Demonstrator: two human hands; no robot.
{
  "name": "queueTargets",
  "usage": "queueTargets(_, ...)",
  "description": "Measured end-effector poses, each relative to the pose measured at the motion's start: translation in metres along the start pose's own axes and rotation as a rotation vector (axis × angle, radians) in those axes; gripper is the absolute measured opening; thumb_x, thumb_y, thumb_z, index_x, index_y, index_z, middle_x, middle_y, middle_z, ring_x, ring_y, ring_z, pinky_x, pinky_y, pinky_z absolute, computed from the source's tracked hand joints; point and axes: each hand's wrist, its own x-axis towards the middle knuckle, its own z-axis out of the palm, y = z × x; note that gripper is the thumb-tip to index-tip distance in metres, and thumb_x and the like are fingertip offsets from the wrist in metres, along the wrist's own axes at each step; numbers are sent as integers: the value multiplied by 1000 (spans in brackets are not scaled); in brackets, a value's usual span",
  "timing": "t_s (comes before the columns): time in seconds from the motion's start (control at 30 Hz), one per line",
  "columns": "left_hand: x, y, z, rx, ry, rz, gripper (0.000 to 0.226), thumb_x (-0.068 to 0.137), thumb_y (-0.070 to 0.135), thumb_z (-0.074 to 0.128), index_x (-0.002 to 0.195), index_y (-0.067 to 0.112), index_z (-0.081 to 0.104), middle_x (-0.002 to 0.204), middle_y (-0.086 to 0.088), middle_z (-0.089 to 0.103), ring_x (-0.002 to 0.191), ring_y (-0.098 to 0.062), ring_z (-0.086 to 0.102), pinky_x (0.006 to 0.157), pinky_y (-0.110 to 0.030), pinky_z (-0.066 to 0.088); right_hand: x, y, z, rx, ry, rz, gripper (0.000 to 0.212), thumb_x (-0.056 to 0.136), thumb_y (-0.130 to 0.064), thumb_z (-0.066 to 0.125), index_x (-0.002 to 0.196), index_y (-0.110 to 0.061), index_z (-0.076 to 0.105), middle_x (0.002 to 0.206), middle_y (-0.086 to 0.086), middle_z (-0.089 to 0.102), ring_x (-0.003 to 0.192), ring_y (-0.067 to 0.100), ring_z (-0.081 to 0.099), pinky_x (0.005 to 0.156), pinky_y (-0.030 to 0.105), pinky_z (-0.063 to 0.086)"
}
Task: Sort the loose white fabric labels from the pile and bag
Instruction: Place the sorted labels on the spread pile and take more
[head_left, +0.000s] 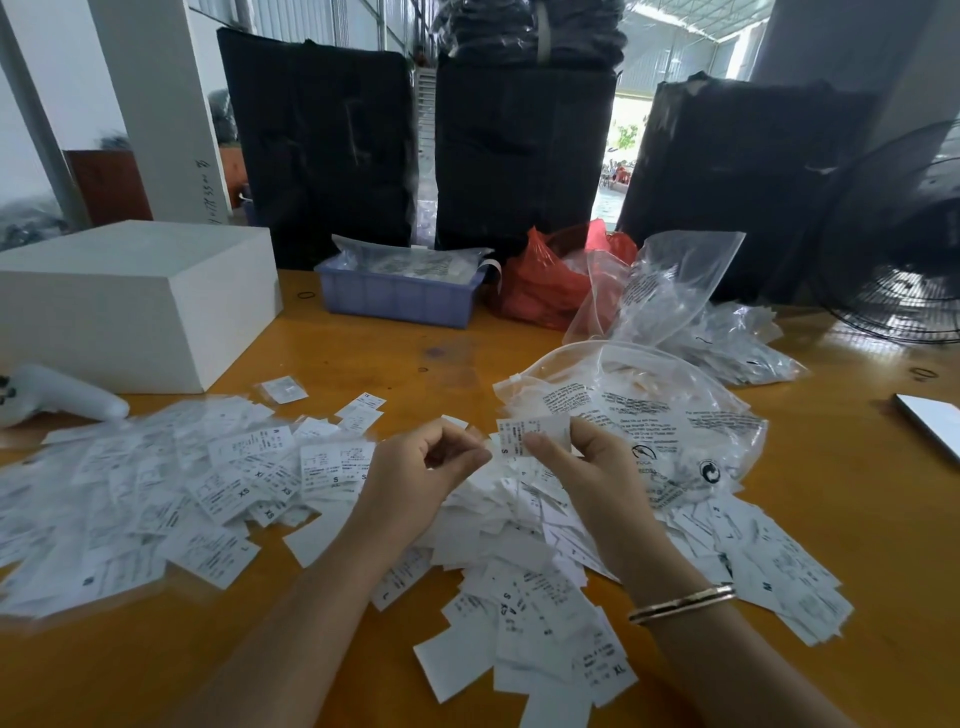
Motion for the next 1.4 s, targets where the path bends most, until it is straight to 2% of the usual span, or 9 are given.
queueTargets(0.07, 0, -1, 0, 17, 3, 1, 8, 73, 37, 70, 76, 30, 67, 71, 15, 66, 64, -1, 58, 60, -13, 49, 1, 2, 1, -40, -3, -4, 40, 81, -28, 71, 90, 10, 60, 85, 35, 57, 66, 24, 47, 60, 39, 39)
queueTargets(0.27, 0, -3, 0, 9, -32, -5, 16, 70, 43, 66, 81, 30, 68, 78, 16, 69, 73, -3, 64, 68, -18, 54, 1, 5, 1, -234, -27, -53, 13, 85, -23, 68, 79, -11, 67, 53, -10, 54, 45, 4, 37, 42, 19, 27)
queueTargets(0.4, 1, -4, 0, 15, -24, 3, 3, 79, 32, 69, 81, 30, 69, 79, 16, 70, 75, -2, 66, 68, -18, 54, 1, 4, 0, -194, -40, -52, 22, 86, -21, 67, 84, 1, 66, 61, 5, 53, 51, 12, 38, 46, 24, 29)
queueTargets(0.63, 1, -1, 2, -60, -85, -26, 12, 72, 38, 68, 83, 32, 67, 78, 15, 72, 75, -3, 68, 70, -16, 54, 1, 5, 1, -175, -101, 16, 18, 88, -17, 64, 80, -2, 65, 57, 2, 50, 53, 15, 38, 53, 33, 31)
queueTargets(0.83, 1, 0, 3, -37, -140, -82, 12, 77, 32, 70, 87, 35, 65, 77, 21, 71, 74, 0, 67, 65, -11, 50, -2, 3, 8, -314, -128, -48, 6, 93, -19, 57, 90, -19, 61, 65, -14, 65, 47, -5, 49, 46, 11, 34)
queueTargets(1.0, 3, 2, 0, -146, -56, -132, 12, 81, 19, 72, 87, 28, 67, 79, 14, 72, 72, -1, 67, 63, -11, 50, 0, 0, 5, -201, 47, -46, 13, 93, -16, 58, 93, -29, 55, 73, -10, 72, 37, 0, 39, 38, 11, 30)
queueTargets(1.2, 0, 4, 0, -85, -95, -136, 12, 75, 36, 72, 85, 31, 68, 80, 19, 71, 76, 4, 65, 61, -8, 47, -4, 11, 14, -386, -152, -102, 25, 89, -14, 59, 81, -37, 64, 67, -12, 67, 50, 0, 52, 46, 10, 37)
queueTargets(1.3, 1, 6, -5, -21, -86, -143, 9, 78, 34, 72, 85, 35, 67, 80, 16, 70, 79, 2, 65, 63, -11, 49, -1, 12, 9, -210, -208, -15, 35, 91, -8, 47, 95, -37, 66, 66, -9, 58, 52, -2, 43, 49, 11, 33)
queueTargets(1.4, 5, 6, -19, 98, 144, -124, 10, 87, 23, 65, 92, 32, 62, 84, 10, 66, 65, -7, 64, 49, -17, 51, 2, 11, 2, 25, -219, 75, 50, 73, -8, 39, 116, -27, 57, 86, 0, 47, 71, 6, 42, 70, 18, 38)
